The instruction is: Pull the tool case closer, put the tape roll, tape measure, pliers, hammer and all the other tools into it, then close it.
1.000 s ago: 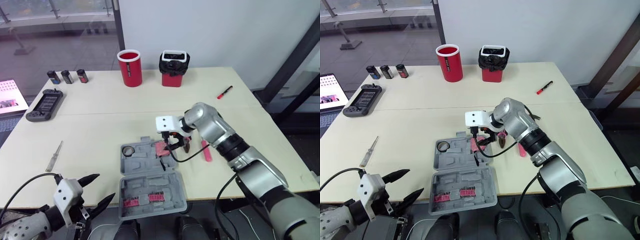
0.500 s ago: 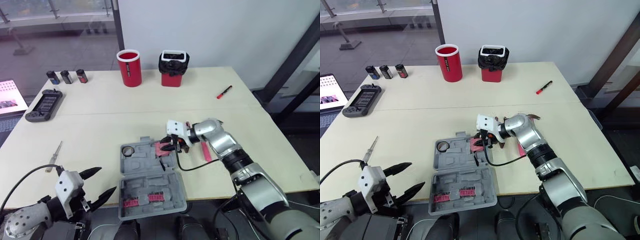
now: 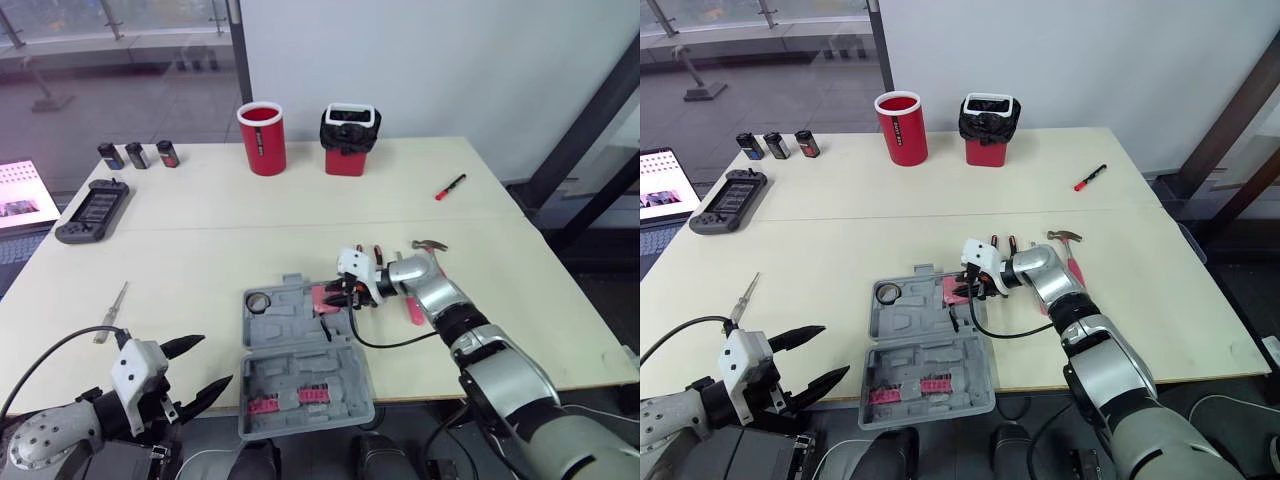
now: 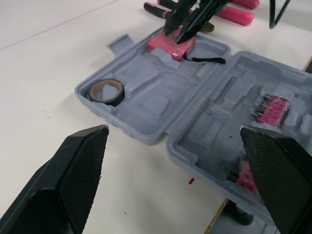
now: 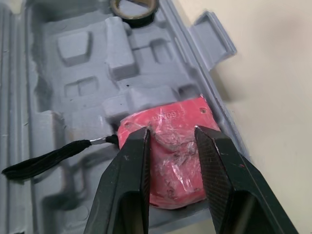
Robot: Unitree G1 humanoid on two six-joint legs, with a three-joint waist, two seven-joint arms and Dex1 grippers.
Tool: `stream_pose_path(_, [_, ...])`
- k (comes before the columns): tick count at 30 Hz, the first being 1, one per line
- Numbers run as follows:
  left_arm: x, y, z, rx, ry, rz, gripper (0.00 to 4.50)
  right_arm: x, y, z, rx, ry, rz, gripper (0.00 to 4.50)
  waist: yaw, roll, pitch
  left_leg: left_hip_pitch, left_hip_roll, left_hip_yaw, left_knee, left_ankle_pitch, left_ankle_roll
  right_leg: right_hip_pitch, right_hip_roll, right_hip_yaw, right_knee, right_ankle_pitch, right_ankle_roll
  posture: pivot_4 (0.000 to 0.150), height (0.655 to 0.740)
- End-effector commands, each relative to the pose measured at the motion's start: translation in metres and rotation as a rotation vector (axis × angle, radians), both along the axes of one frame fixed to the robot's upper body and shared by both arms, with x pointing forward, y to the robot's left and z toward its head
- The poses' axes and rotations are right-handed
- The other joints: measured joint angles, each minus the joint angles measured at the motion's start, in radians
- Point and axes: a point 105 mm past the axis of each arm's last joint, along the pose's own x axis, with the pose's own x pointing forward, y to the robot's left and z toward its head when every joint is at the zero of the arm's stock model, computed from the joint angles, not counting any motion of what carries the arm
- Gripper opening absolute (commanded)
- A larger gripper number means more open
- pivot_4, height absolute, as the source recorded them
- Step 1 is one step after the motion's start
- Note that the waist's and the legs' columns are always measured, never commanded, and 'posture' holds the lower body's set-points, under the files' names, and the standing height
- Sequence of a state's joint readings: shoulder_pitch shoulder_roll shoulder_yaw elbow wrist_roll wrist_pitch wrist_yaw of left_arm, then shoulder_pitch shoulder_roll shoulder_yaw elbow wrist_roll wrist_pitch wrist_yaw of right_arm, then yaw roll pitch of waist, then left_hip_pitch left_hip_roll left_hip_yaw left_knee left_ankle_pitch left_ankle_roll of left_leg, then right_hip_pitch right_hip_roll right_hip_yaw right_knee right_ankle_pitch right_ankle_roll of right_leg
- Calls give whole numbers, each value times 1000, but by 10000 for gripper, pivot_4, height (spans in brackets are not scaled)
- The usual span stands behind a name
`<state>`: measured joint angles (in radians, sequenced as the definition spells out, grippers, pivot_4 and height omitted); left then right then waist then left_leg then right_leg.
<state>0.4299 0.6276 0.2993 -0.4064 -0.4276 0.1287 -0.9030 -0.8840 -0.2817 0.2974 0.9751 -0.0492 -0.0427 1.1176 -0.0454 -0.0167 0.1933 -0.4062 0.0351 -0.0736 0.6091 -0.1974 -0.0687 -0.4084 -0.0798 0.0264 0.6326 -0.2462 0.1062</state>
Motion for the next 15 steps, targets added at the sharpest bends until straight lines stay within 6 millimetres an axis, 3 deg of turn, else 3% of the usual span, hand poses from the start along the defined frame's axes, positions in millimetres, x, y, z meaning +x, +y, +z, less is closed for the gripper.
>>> stream_pose_path(1, [3, 2, 7, 6, -23, -7, 45000, -12, -8, -29, -4, 94, -26, 15188, 0, 0, -1, 0, 0, 0, 0, 0, 0, 0, 0, 0, 0, 0, 0, 1500, 7400])
stream_pose_path(4, [7, 4, 8, 9, -31, -5, 45000, -10, -4, -21, 70, 80, -20, 15188, -1, 0, -1, 0, 0, 0, 0, 0, 0, 0, 0, 0, 0, 0, 0, 1500, 7400])
stream_pose_path(9, [12, 15, 8, 0, -52, 46, 45000, 2, -3, 22, 204, -92, -11, 15188, -1, 0, -1, 0, 0, 0, -1, 0, 0, 0, 0, 0, 0, 0, 0, 1500, 7400])
stream_pose_path(12, [14, 24, 4, -30, -38, 86, 45000, 10, -15, 33, 170, -174, -59, 15188, -1, 2, 0, 0, 0, 0, -1, 0, 0, -1, 0, 0, 0, 0, 0, 1500, 7400])
stream_pose_path(13, [14, 28, 2, -37, -35, 104, 45000, 7, -21, 36, 189, -118, -49, 15188, -1, 2, 0, -1, 0, 0, -1, 0, 0, -2, 0, 0, 0, 0, 0, 1500, 7400])
stream_pose_path(15, [14, 41, -6, -38, -20, 150, 45000, 2, -36, 50, 267, -80, -55, 20539, 1, 2, 0, -1, 0, 0, -1, 0, 0, -1, 0, 0, 0, 0, 0, 1500, 7400])
